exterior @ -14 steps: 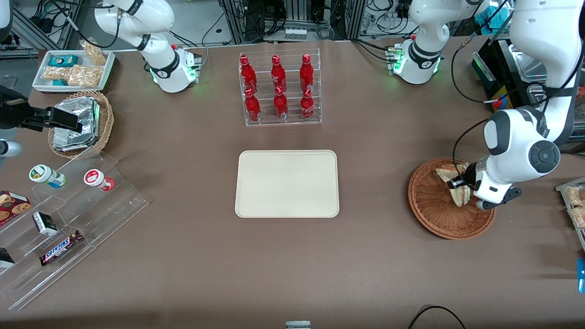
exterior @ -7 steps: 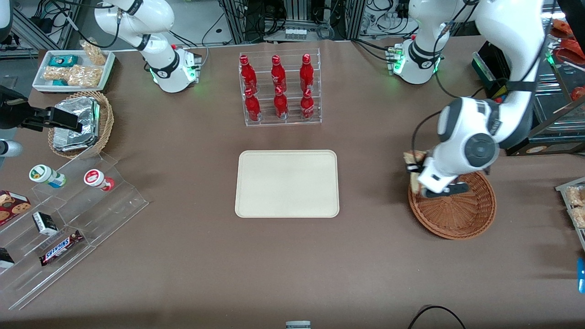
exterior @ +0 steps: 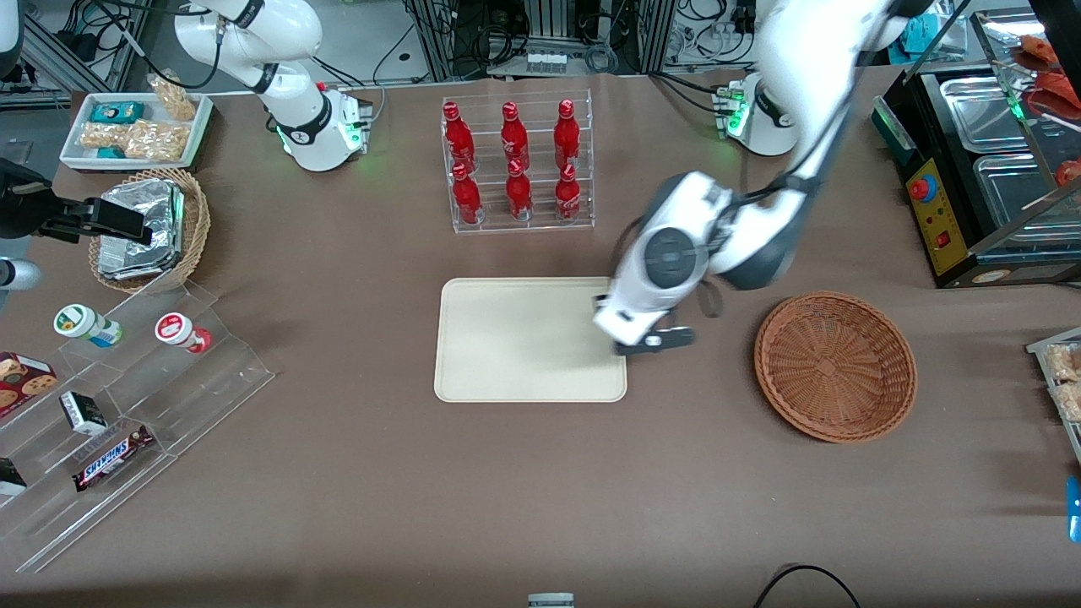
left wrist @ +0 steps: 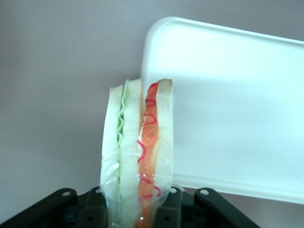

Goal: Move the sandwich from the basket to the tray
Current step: 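Lift the sandwich and carry it with the left gripper to the tray, then lower the sandwich onto the tray and open the left gripper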

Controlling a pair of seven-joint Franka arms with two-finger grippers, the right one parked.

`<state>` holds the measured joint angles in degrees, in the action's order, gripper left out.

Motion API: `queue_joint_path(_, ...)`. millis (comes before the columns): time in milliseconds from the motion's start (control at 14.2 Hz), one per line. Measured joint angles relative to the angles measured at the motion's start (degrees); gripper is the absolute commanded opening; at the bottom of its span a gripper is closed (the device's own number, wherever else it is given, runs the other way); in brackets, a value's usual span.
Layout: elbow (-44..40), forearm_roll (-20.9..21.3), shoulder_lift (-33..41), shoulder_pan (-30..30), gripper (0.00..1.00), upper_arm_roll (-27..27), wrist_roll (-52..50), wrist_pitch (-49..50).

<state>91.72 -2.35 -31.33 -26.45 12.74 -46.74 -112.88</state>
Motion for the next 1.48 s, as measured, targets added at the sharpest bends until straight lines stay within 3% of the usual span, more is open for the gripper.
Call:
queue_joint_path(423,-11.35,0.00,-10.22,-6.02,0.28,-0.04,-5.97,-0.05)
queue_joint_path(563,-14.28,0.00,-12.08,-7.73,0.36,-0.06,-7.93,-0.10)
queue_joint_path(1197,-17.14,1.09,-17.97,-9.54,0.45,-0.54,-10.54,-6.88)
queue_joint_path(1338,-17.14,1.63,-18.71,-9.80,0.53,-0.54,-11.50,-7.89)
queue_joint_path(1408,-17.14,2.29,-18.97,-9.97,0.62,-0.54,-12.26,-8.04)
queue_joint_path(1479,-17.14,2.69,-19.15,-10.09,0.85,-0.54,-12.99,-8.07)
